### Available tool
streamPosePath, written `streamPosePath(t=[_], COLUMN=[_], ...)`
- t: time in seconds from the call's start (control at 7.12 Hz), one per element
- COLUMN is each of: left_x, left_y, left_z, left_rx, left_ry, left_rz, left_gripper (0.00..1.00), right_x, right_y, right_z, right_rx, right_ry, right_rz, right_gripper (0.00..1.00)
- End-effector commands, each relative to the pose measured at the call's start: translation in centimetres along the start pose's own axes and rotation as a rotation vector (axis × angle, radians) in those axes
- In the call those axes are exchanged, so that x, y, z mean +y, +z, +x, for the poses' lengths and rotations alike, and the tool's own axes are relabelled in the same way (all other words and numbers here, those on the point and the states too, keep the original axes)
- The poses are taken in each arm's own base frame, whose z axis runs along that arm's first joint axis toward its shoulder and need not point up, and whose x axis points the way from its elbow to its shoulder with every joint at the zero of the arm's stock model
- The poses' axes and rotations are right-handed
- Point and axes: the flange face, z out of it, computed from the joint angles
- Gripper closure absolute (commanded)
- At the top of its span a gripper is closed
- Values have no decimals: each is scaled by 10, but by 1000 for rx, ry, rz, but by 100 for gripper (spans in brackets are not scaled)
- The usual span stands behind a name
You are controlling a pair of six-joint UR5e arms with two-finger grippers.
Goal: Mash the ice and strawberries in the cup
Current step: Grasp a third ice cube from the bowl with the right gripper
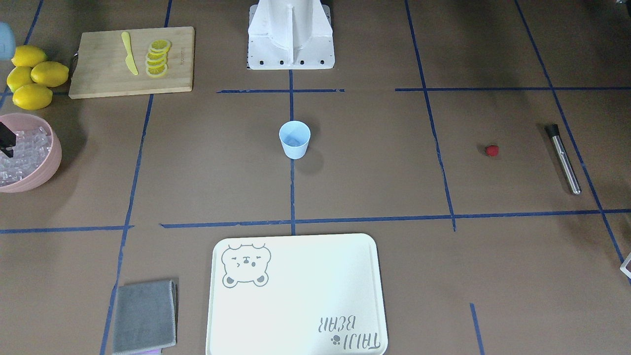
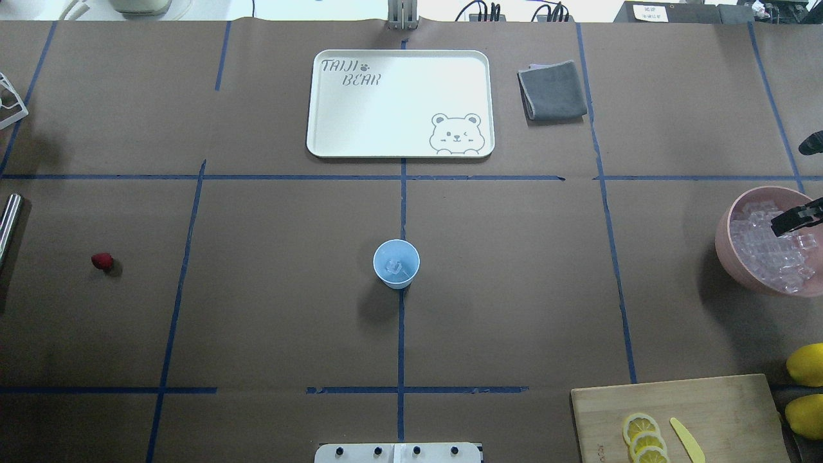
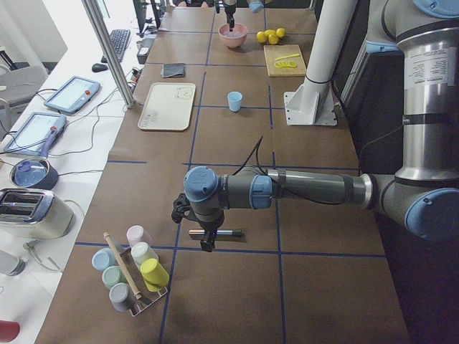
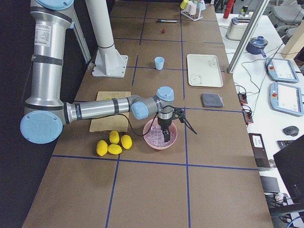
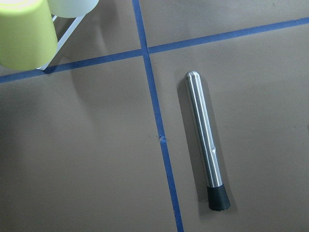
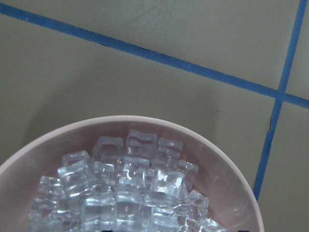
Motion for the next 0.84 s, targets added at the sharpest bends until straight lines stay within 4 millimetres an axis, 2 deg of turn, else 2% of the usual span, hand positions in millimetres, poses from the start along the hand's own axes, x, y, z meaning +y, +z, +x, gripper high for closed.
streamPosePath(t=[0.0,0.42,0.56,0.7], left_x=[0,0,0,0], left_y=[0,0,0,0], left_z=[0,0,0,0], left_rx=[0,0,0,0], left_ry=[0,0,1,1], left_rz=[0,0,1,1], left_gripper=[0,0,0,0], right_x=[1,3,3,2], right_y=[6,17,18,19], right_z=[-5,-6,-5,-5], right_rx=[-4,-1,-1,-1], right_ry=[-7,-11,-9,-9], right_rz=[-15,-37,-39,-39], right_gripper=[18,29,45,84])
